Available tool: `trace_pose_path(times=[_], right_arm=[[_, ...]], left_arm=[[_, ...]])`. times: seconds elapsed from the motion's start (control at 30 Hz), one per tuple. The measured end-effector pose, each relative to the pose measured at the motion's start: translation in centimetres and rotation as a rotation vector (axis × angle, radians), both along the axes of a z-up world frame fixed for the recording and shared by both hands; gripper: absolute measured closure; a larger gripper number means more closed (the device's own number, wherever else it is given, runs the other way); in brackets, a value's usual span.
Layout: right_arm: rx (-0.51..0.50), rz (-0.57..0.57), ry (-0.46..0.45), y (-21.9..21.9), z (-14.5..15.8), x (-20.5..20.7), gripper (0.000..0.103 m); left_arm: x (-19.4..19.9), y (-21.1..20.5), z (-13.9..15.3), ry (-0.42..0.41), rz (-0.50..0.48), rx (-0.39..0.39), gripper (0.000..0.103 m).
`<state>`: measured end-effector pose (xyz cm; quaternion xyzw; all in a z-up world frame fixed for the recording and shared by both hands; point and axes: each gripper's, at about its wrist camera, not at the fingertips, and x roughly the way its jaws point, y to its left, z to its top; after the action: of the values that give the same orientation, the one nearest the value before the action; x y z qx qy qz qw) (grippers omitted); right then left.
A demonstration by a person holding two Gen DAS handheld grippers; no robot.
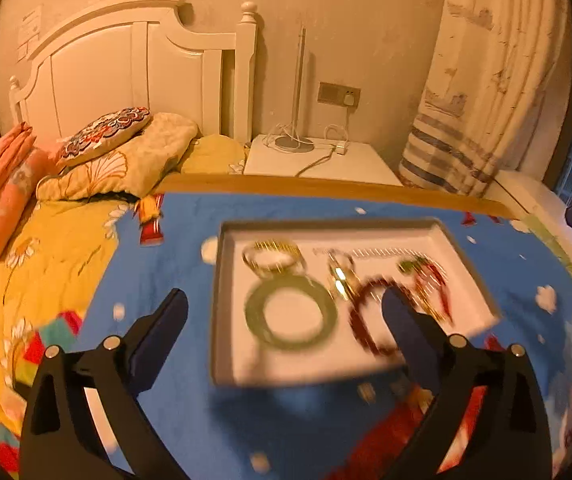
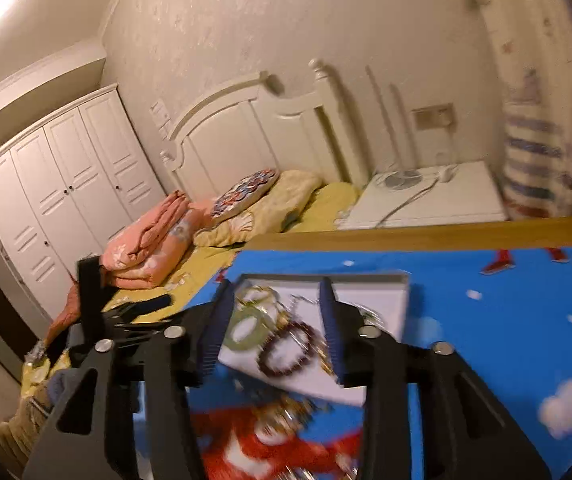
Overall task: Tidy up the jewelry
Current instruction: 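Move the right tool to the silver brooch and grasp it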
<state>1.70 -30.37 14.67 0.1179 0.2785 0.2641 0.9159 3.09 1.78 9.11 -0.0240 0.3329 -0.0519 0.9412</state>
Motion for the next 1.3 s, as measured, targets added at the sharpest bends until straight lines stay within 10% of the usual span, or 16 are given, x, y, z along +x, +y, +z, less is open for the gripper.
trace_pose_path(times=[0.27,0.43,0.93,1.3], right_arm=[[-0.158,-0.077,0.155,-3.9,-6.5,-5.8,0.065],[-0.215,-0.017,0.227,-2.3,-9.8,-8.0,0.016],[-0.479,0.282,0.118,7.1,-10.3,-7.3,0.017],[-0.605,0.567,0.107,8.1,-12.1,-5.4,0.05]], left_arm=[[-7.8,-3.4,-4.3,0.075,-0.065,0.005,0.006],[-9.5,-4.1,-7.3,0.14,-0.07,0.012,0.005],[-8.4,-2.1,-8.4,0.195,-0.095,-0.142,0.003],[-8.3,-1.8,-8.3,0.186,-0.098,-0.183,0.003]])
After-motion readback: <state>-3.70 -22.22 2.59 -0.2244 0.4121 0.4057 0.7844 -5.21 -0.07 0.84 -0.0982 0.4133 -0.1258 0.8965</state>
